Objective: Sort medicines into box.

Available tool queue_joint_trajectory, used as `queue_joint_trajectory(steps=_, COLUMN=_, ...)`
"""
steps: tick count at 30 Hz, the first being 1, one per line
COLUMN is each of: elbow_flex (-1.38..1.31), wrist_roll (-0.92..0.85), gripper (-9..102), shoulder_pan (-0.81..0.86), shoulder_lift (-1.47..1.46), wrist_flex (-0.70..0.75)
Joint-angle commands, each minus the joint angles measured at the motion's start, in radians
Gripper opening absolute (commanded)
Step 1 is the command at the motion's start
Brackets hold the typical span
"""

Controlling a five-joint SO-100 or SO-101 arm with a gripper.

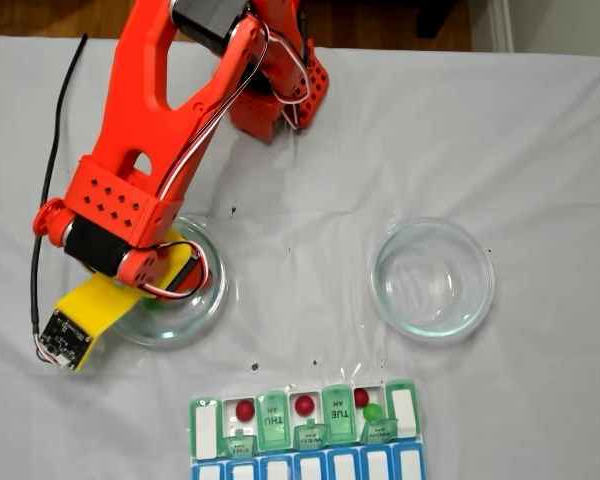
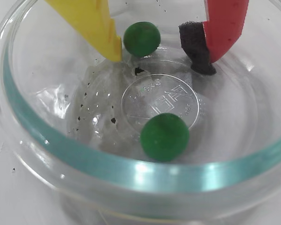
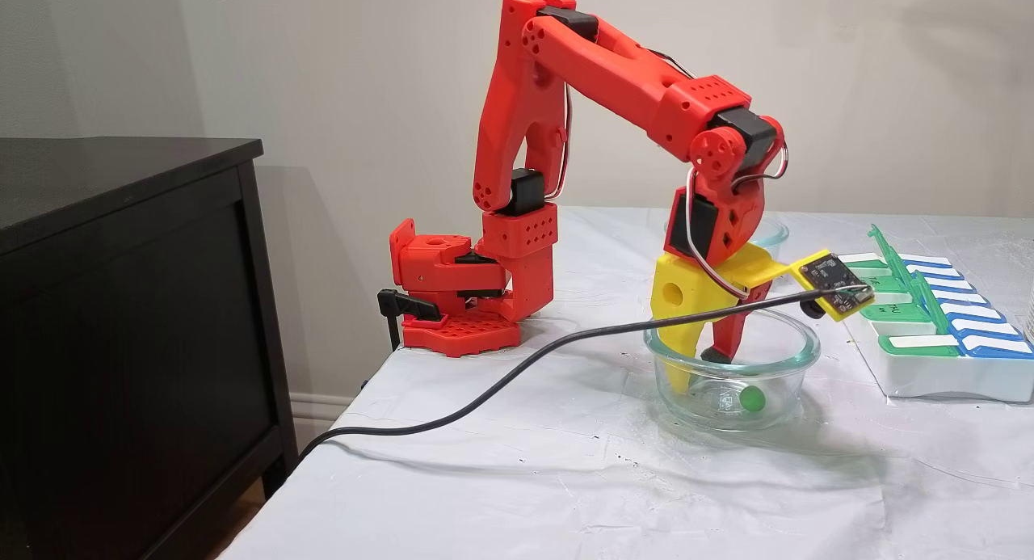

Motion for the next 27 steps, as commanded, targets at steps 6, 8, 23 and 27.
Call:
queue_joint_trajectory(steps=6, elbow_flex=-0.130, wrist_roll=0.049, gripper=18, shoulder_pan=-0.034, shoulder_lift=-0.112, wrist_flex=0.204)
queue_joint_trajectory(steps=8, elbow_flex=-0.124, wrist_roll=0.055, gripper=17, shoulder_pan=-0.037, shoulder_lift=-0.107, wrist_flex=0.190)
queue_joint_trajectory(steps=23, elbow_flex=0.000, wrist_roll=0.008, gripper=0, shoulder_pan=-0.018, shoulder_lift=0.141, wrist_flex=-0.018)
queue_joint_trajectory(steps=27, elbow_flex=0.074, wrist_roll=0.031, gripper=0, shoulder_pan=-0.034, shoulder_lift=0.362, wrist_flex=-0.118)
